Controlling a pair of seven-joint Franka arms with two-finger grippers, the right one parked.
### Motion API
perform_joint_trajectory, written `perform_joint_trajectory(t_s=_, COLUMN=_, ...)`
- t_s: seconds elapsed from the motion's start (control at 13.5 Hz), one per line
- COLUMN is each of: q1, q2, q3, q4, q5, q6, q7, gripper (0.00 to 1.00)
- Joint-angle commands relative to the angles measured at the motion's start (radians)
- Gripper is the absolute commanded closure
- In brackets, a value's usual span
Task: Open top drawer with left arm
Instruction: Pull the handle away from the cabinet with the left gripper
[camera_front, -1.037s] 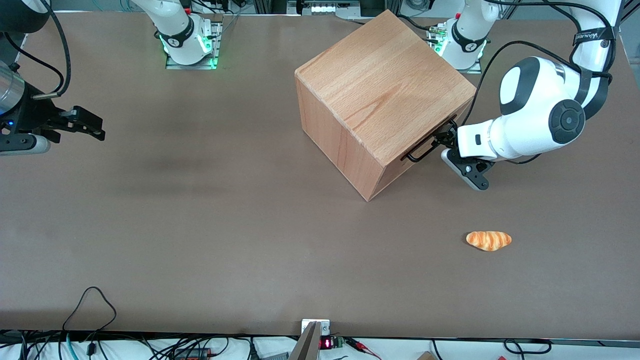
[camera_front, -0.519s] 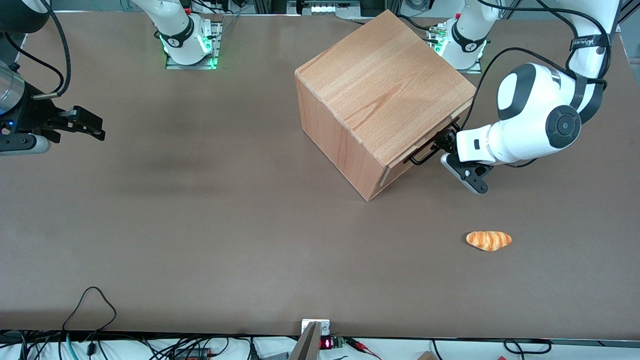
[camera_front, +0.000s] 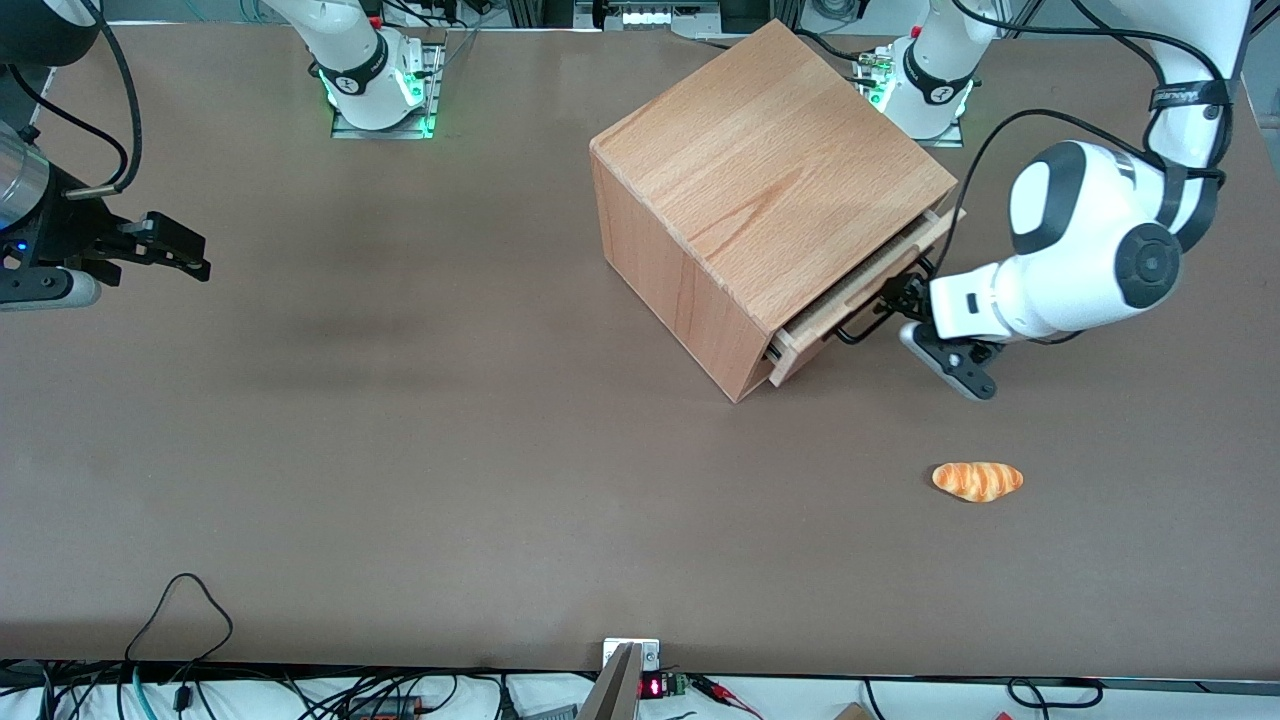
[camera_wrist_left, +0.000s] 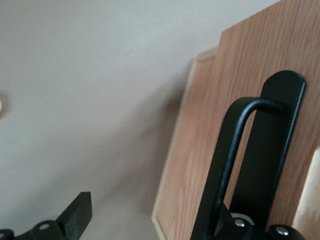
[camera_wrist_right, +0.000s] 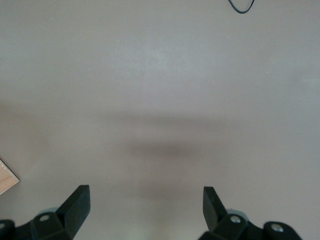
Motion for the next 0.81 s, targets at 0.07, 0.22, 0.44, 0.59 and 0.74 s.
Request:
perform_joint_trajectory(t_s=0.07, q1=0.014, q2=0.017, q3=0.058, q4=0.0, q5=0.003, q6=0.051, q7=0.028, gripper=0.0)
perform_joint_trajectory(t_s=0.22, q1=0.017, q2=0.02, q3=0.096, q4=0.005, q5=0.003, q6=0.074, q7=0.028, gripper=0.0)
perform_joint_trajectory(t_s=0.44, q1=0.019, q2=0.034, q3=0.133, q4=0.005, q5=0.003, q6=0.117, q7=0.086, gripper=0.0)
perform_joint_trajectory(t_s=0.59, q1=0.02, q2=0.042, q3=0.156, q4=0.005, q5=0.003, q6=0.16, q7=0.124, gripper=0.0)
perform_joint_trajectory(t_s=0.74, q1=0.022, q2=0.036, q3=0.168, q4=0.009, q5=-0.002, q6=0.175, q7=0.114, gripper=0.0)
